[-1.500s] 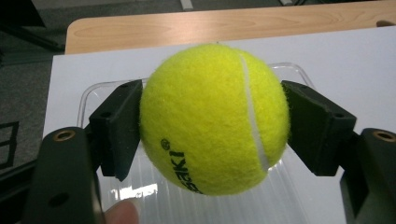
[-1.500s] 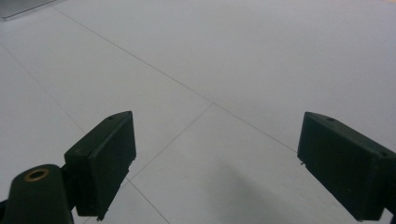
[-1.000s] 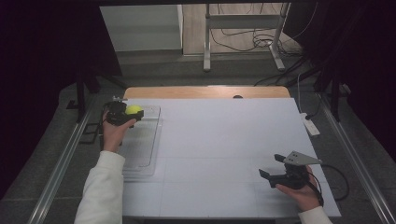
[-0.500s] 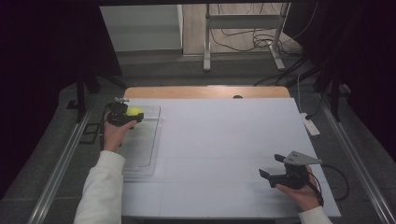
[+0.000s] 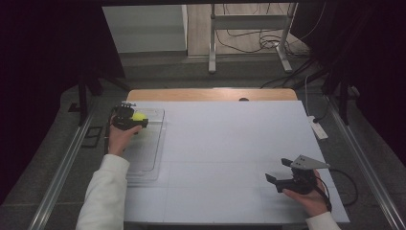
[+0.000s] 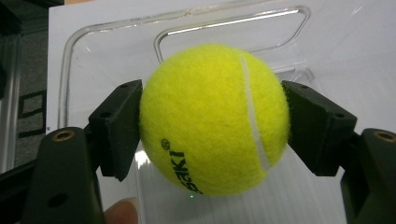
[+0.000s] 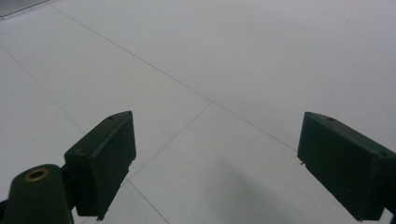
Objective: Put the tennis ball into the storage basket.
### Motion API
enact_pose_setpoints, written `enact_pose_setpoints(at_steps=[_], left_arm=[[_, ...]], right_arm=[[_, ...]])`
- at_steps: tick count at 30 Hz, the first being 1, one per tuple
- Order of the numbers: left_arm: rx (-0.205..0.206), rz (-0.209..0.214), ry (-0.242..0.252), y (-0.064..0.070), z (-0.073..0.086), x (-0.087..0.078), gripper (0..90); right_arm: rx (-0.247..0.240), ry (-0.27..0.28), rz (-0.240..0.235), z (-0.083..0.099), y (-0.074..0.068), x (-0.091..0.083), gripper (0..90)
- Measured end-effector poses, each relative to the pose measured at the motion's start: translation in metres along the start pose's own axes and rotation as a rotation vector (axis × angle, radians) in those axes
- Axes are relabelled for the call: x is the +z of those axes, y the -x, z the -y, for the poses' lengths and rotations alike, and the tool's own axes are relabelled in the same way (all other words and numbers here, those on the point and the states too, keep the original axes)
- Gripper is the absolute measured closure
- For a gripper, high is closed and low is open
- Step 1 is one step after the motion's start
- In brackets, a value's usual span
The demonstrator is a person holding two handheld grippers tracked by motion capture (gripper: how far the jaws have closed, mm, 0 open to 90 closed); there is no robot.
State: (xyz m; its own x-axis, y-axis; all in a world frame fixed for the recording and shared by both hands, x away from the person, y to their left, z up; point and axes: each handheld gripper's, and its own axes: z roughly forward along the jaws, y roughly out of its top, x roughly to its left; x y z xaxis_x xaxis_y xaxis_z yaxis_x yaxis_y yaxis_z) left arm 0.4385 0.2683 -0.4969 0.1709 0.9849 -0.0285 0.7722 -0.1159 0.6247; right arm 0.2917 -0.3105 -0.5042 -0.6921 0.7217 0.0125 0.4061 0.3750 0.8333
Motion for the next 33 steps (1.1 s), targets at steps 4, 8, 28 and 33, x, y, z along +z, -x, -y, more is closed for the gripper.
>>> enact_pose_setpoints(at_steps=[4, 8, 28, 33], left_arm=[[0.011, -0.014, -0.028, 0.002, 0.000, 0.004, 26.3], [0.022, -0.035, -0.050, 0.004, 0.000, 0.008, 26.2], [0.059, -0.075, -0.068, 0.006, 0.000, 0.014, 20.5], [0.065, -0.056, -0.053, 0.010, -0.001, 0.010, 14.7]], right_arm=[[0.000, -0.001, 0.001, 0.000, 0.000, 0.000, 11.9], [0.000, -0.001, 0.000, 0.000, 0.000, 0.000, 11.9], [-0.001, -0.004, 0.000, 0.000, 0.000, 0.001, 11.9], [-0.002, -0.006, 0.000, 0.001, 0.000, 0.001, 11.8]])
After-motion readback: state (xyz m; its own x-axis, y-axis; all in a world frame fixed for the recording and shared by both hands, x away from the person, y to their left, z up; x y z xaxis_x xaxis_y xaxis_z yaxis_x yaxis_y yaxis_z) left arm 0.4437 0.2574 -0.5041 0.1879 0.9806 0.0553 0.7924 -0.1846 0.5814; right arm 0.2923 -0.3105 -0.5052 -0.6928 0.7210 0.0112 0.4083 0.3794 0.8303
